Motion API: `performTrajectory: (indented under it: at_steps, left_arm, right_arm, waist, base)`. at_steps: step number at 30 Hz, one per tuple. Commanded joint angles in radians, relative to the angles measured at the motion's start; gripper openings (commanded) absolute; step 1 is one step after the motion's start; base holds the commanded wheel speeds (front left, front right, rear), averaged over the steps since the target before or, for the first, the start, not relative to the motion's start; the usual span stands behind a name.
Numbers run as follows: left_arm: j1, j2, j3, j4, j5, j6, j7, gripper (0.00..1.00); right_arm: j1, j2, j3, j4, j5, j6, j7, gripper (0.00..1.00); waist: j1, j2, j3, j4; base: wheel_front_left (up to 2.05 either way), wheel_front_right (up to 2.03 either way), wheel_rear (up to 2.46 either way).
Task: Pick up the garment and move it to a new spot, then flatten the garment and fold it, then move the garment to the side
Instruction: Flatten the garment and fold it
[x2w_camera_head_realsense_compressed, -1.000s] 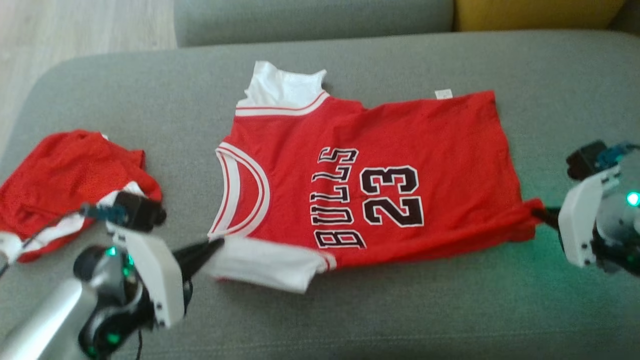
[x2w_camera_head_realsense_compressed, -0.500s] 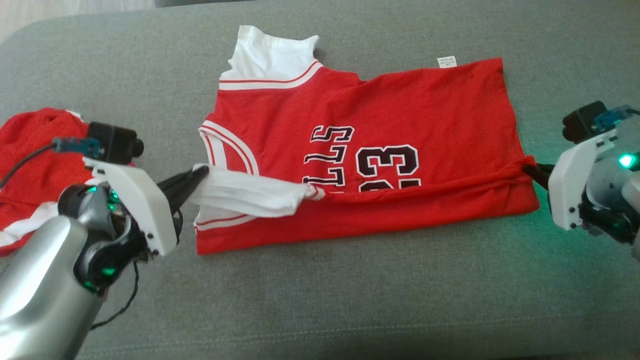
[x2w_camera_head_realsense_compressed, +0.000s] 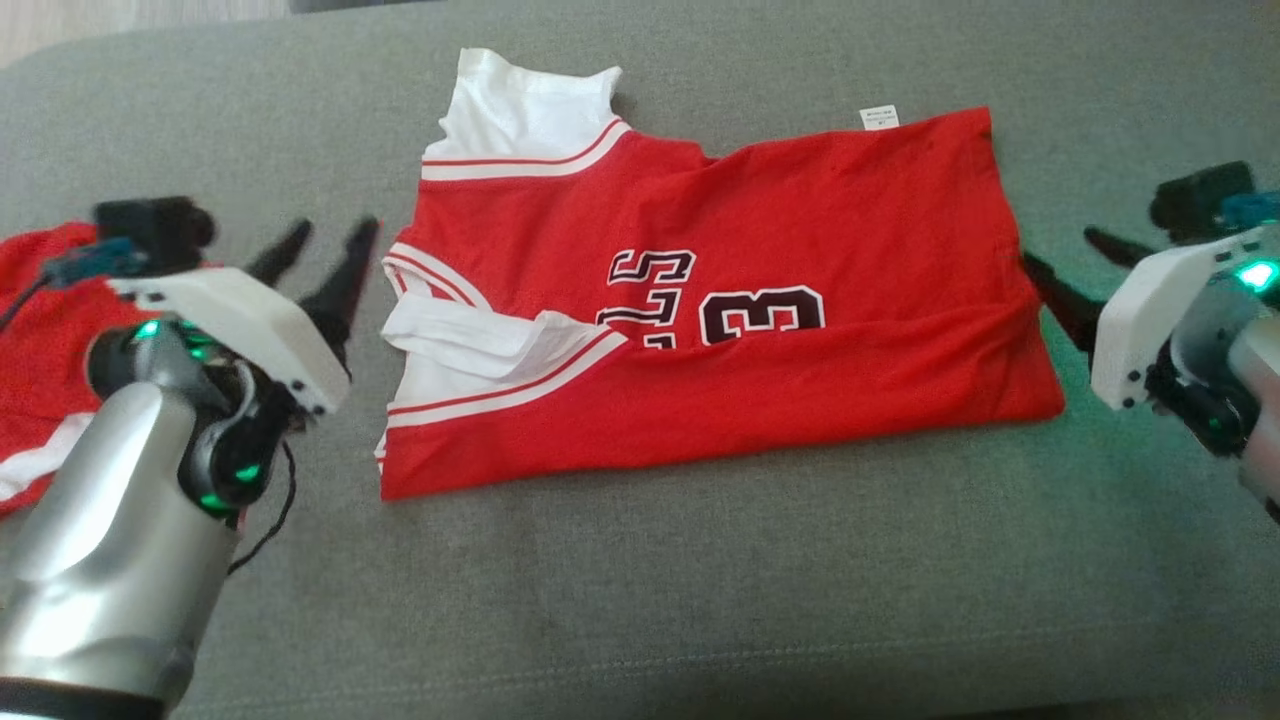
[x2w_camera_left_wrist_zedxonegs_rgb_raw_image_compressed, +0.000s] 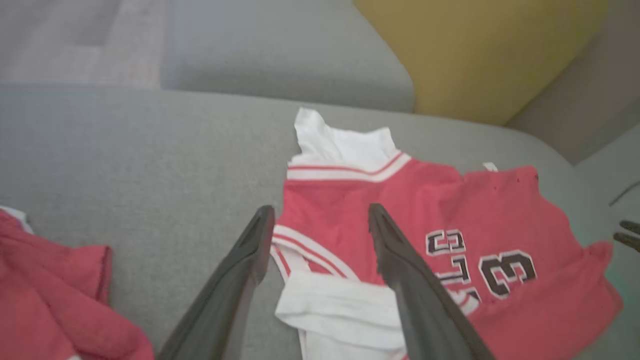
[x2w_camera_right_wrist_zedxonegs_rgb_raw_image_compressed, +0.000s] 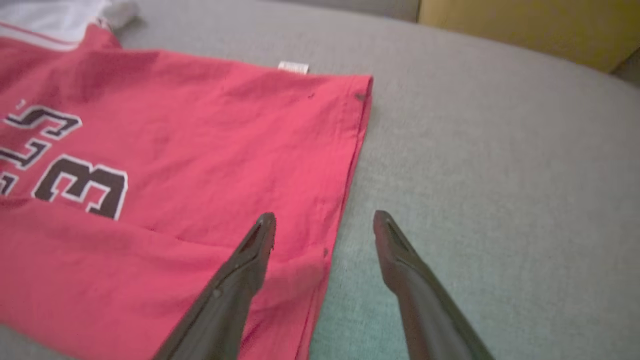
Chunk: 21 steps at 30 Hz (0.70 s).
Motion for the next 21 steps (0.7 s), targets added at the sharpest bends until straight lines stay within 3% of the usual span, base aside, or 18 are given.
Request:
performTrajectory:
  at_steps: [1, 5, 10, 15, 18, 21]
  left_arm:
    - [-0.047, 0.019, 0.060, -0.022, 0.016, 0.015, -0.058, 1.00]
    - [0.006, -0.042, 0.113, -0.029, 0.014, 0.052, -0.248, 1.00]
    - [0.089, -0.090, 0.150, -0.058, 0.040, 0.078, -0.357, 1.00]
    - [0.212, -0.164, 0.245, -0.174, 0.139, 0.083, -0.372, 1.00]
    - [0.302, -0.224, 0.314, -0.247, 0.243, 0.069, -0.372, 1.00]
    - [0.385, -0.275, 0.356, -0.280, 0.341, 0.041, -0.372, 1.00]
  right_arm:
    - [0.007, -0.006, -0.026, 0.003, -0.012, -0.001, -0.068, 1.00]
    - [0.048, 0.037, -0.101, 0.043, -0.019, -0.001, -0.274, 1.00]
    - [0.105, 0.082, -0.213, 0.055, -0.059, -0.001, -0.333, 1.00]
    - [0.243, 0.132, -0.531, -0.096, -0.286, -0.001, -0.334, 1.00]
    - [0.385, 0.201, -0.726, -0.226, -0.442, -0.001, -0.335, 1.00]
    - [0.525, 0.279, -0.851, -0.354, -0.603, -0.001, -0.335, 1.00]
  waist:
    - [-0.0001, 0.0000, -0.011, 0.001]
    - [-0.0001, 0.0000, -0.047, 0.007]
    - [-0.0001, 0.0000, -0.087, 0.013]
    - [-0.0001, 0.0000, -0.117, 0.011]
    - [-0.0001, 0.0000, -0.135, 0.009]
    - [-0.0001, 0.0000, -0.154, 0.005]
  base:
    - [0.00, 0.00, 0.00]
    - [0.00, 0.00, 0.00]
    - [0.00, 0.00, 0.00]
    - [0.00, 0.00, 0.00]
    - [0.00, 0.00, 0.00]
    - [0.00, 0.00, 0.00]
